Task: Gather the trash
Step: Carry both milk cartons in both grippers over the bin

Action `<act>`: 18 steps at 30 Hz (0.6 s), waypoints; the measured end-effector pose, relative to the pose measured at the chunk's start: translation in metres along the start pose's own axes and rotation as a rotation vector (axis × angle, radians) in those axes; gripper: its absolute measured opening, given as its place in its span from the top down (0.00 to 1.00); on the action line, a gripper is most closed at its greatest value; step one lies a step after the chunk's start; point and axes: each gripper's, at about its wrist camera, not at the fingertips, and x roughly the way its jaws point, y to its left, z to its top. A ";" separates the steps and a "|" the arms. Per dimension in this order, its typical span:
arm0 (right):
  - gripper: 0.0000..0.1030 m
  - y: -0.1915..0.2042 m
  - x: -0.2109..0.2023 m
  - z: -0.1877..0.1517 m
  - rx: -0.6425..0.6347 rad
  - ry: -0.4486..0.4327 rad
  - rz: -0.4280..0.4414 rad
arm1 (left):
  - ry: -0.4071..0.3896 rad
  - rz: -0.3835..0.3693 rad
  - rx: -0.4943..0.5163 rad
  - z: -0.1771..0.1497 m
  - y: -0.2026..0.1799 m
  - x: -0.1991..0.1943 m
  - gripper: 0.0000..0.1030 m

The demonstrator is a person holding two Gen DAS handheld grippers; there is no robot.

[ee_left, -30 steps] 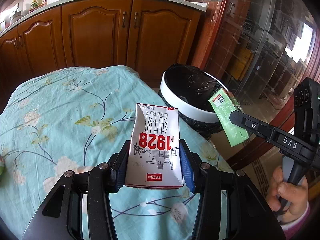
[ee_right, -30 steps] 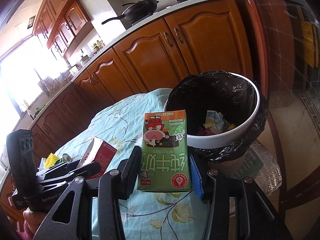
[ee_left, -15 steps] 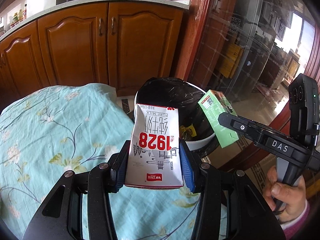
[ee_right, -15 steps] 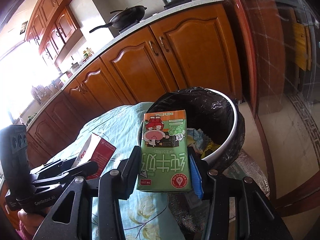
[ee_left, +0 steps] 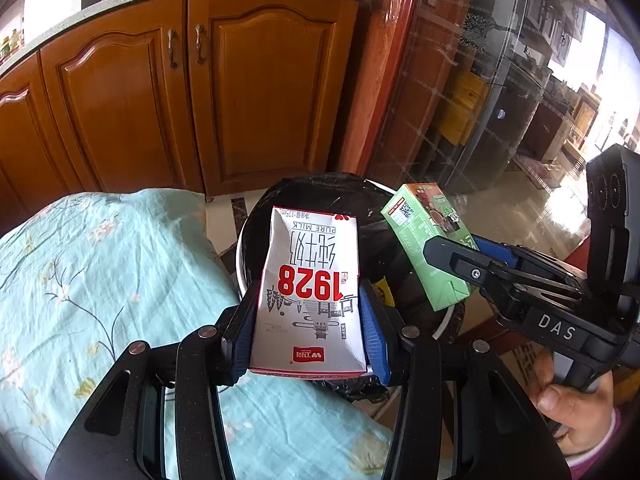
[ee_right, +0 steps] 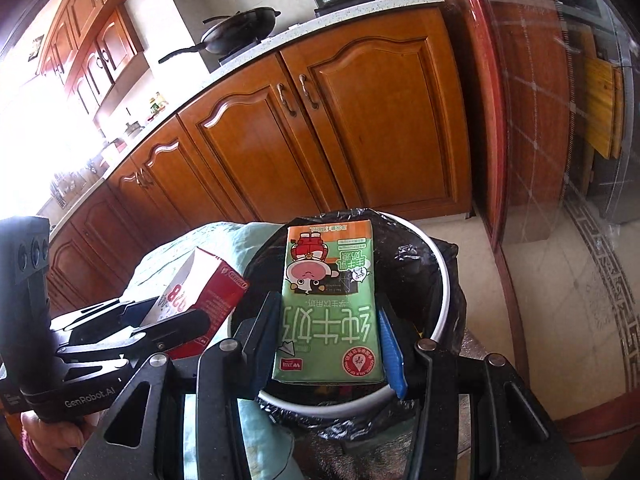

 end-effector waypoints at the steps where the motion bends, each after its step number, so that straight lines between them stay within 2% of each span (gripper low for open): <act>1: 0.55 -0.001 0.003 0.002 -0.001 0.004 -0.003 | 0.010 -0.005 -0.005 0.002 0.001 0.005 0.56; 18: 0.55 -0.016 0.028 0.014 -0.006 0.069 -0.034 | 0.074 -0.004 0.015 0.009 -0.007 0.033 0.56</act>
